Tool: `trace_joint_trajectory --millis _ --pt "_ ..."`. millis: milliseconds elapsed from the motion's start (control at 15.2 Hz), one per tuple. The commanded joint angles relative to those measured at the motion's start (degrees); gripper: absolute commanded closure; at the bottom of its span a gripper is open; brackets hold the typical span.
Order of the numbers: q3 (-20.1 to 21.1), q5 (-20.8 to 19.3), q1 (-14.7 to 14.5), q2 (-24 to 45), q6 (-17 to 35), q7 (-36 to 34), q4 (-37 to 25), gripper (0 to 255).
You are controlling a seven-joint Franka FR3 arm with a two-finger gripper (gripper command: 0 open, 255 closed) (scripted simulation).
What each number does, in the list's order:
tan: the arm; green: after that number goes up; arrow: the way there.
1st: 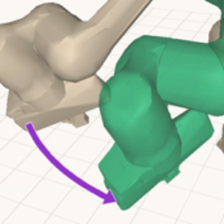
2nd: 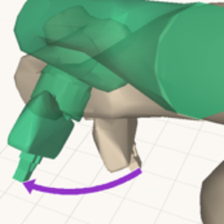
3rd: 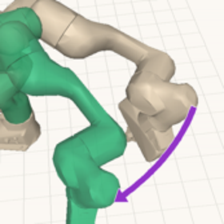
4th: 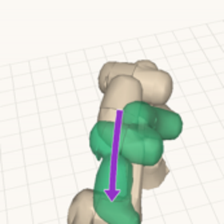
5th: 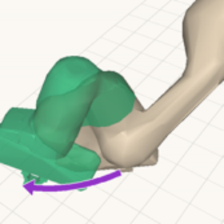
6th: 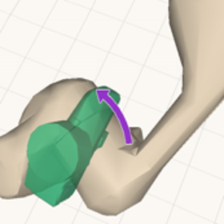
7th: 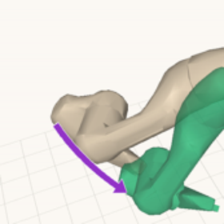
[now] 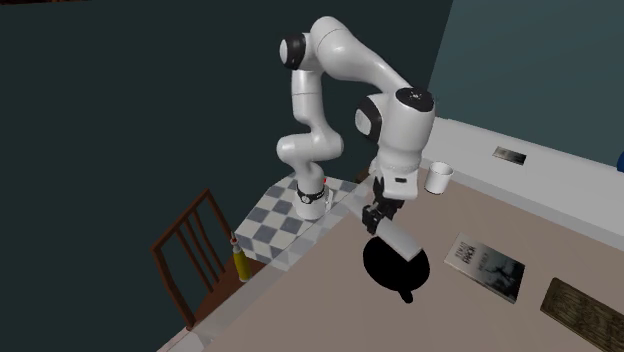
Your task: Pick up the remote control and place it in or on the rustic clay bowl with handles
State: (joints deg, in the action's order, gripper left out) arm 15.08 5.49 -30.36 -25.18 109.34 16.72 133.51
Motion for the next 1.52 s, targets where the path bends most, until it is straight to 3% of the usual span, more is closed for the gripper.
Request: trace_joint_trajectory --millis 0,198,1056,1452 --pt "1.7 -0.5 0.0 4.8 0.6 -2.2 -4.2 255" --pt "3.8 -2.1 0.1 11.7 0.8 -5.3 -10.8 255" --pt "4.5 -2.7 0.0 14.6 11.0 -6.0 -3.4 255" --pt "4.6 -2.7 0.0 14.7 11.4 -6.1 -3.2 255"
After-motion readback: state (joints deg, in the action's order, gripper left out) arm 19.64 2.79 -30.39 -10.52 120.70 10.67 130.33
